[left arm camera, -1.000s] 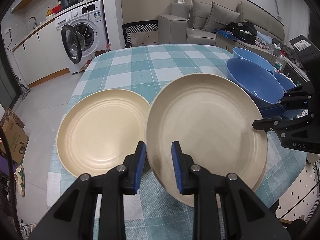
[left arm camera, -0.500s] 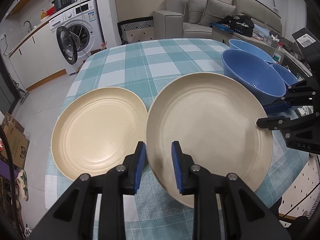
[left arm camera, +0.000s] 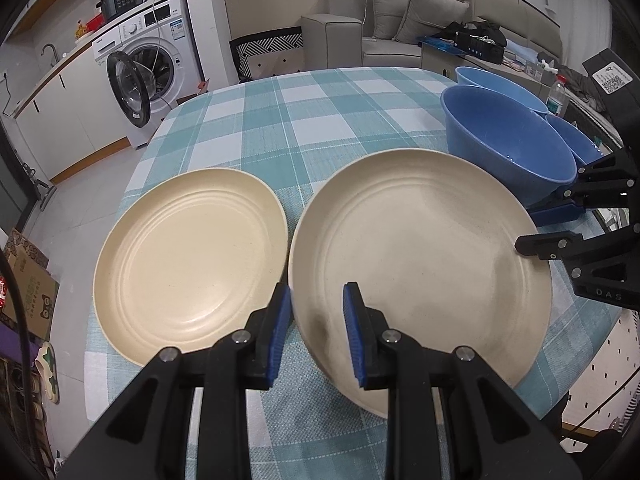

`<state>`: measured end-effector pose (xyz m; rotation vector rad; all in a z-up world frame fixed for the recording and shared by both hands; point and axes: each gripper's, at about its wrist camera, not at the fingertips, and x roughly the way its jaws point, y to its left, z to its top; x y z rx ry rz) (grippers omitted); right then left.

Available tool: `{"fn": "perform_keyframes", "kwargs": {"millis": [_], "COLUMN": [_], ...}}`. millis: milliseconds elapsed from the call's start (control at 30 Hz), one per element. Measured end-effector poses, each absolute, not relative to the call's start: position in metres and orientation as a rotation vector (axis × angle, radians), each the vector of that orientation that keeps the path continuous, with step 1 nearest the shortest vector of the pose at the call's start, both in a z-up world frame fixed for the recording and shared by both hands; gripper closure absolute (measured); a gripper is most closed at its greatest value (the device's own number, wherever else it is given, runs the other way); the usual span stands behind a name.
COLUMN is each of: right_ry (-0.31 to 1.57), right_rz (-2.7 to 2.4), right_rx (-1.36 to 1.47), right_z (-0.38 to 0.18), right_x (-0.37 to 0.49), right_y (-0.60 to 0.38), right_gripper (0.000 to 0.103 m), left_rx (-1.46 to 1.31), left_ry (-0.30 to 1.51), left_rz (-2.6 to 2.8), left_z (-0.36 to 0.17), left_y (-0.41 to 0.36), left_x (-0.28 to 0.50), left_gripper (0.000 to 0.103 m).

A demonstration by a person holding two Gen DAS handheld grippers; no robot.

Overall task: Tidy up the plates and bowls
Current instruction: 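Lower the plates flat onto the cloth and open both tools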

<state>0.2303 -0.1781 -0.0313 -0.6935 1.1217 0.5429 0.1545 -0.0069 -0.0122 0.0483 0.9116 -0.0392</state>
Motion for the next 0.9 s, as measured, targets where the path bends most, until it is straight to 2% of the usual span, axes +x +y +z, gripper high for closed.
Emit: {"fn": "perform_keyframes", "kwargs": {"millis": [733, 833, 900], "right_ry": [1.148, 1.149, 1.148], "right_rz": [0.535, 0.54, 0.549], "right_rx": [-0.691, -0.684, -0.685], "right_z": [-0.047, -0.047, -0.047], "right_x": [0.238, 0.238, 0.237], "right_y": [-0.177, -0.177, -0.176], "right_gripper": [0.08, 0.077, 0.071], "left_rx": [0.048, 0.035, 0.03], "left_ry": [0.928, 0.932, 0.932], "left_rz": [-0.046, -0.062, -0.066], "left_z": [-0.022, -0.022, -0.021], "left_y": [-0.008, -0.008, -0.007], "left_x": [0.158, 0.158, 0.158], "left_gripper": [0.078, 0.073, 0.07]}}
